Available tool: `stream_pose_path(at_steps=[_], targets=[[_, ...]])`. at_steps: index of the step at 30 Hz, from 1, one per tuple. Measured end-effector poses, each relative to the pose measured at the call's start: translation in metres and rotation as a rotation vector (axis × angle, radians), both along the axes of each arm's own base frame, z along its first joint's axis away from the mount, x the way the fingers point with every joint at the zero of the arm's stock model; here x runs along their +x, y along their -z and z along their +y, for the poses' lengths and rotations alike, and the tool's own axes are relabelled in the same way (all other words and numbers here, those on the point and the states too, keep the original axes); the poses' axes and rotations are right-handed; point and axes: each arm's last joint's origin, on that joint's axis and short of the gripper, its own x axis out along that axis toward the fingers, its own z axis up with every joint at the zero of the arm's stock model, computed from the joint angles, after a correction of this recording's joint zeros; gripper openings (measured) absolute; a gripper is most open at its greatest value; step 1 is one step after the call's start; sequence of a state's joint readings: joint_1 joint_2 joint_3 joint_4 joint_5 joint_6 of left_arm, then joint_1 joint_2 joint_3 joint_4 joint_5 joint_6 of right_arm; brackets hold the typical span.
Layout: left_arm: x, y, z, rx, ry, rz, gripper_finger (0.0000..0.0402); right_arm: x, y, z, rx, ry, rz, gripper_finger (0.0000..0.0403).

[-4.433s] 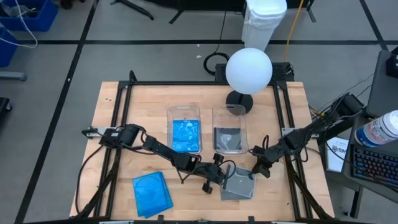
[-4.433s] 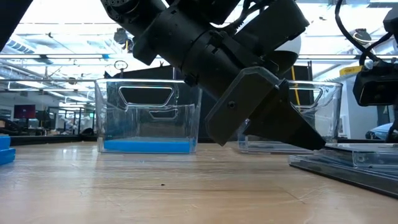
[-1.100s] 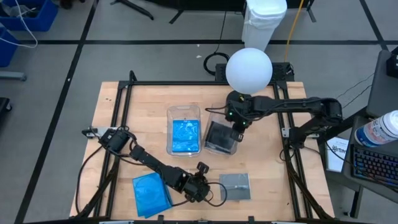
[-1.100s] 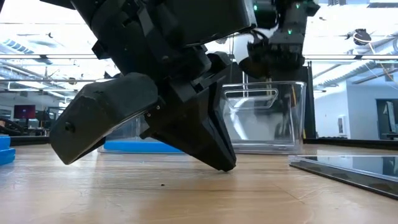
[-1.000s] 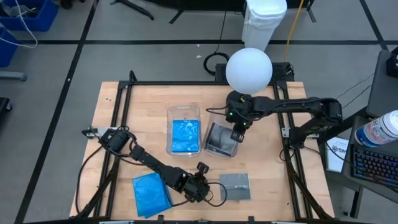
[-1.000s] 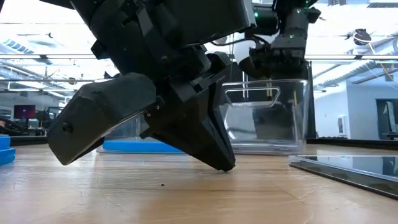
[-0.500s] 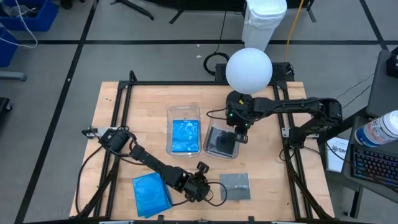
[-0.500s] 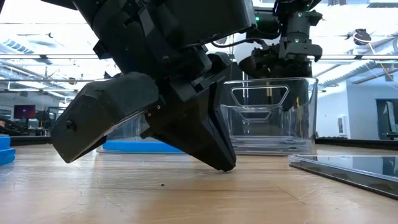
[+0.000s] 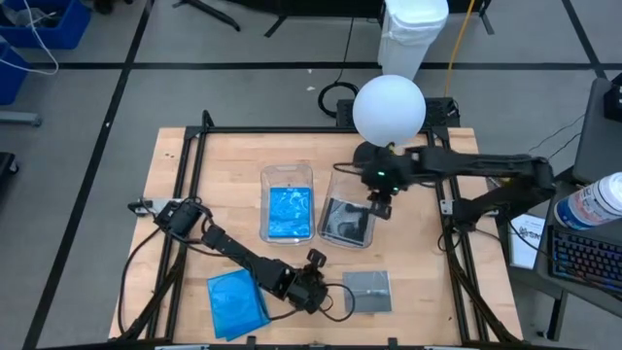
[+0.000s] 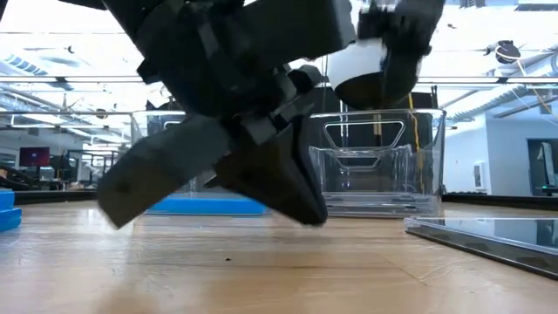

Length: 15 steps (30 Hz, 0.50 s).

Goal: Pick & place jewel cases by type
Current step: Put the blue cd case into the left transparent bin

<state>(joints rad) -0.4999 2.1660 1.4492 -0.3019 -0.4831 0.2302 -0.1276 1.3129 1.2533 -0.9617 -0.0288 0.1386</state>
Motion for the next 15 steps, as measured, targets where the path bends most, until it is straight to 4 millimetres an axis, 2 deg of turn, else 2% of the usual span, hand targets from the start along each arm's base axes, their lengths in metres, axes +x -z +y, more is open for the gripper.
stream_pose_path(at_steps=[3, 7, 11, 15], targets=[[-0.005, -0.017, 0.0, 0.02, -0.044, -0.036, 0.0013, -0.016, -0.022, 0.022, -0.009, -0.037, -0.09, 0.009], [-0.022, -0.038, -0.001, 0.039, -0.129, -0.036, 0.0006, -0.038, -0.033, 0.059, -0.07, -0.107, -0.151, 0.0013], [-0.05, -0.071, -0.006, 0.029, -0.193, -0.024, 0.0012, -0.046, -0.023, 0.092, -0.114, -0.162, -0.177, 0.0009], [-0.087, -0.097, -0.007, -0.023, -0.307, 0.04, 0.0005, -0.043, -0.003, 0.116, -0.209, -0.19, -0.262, 0.0002]])
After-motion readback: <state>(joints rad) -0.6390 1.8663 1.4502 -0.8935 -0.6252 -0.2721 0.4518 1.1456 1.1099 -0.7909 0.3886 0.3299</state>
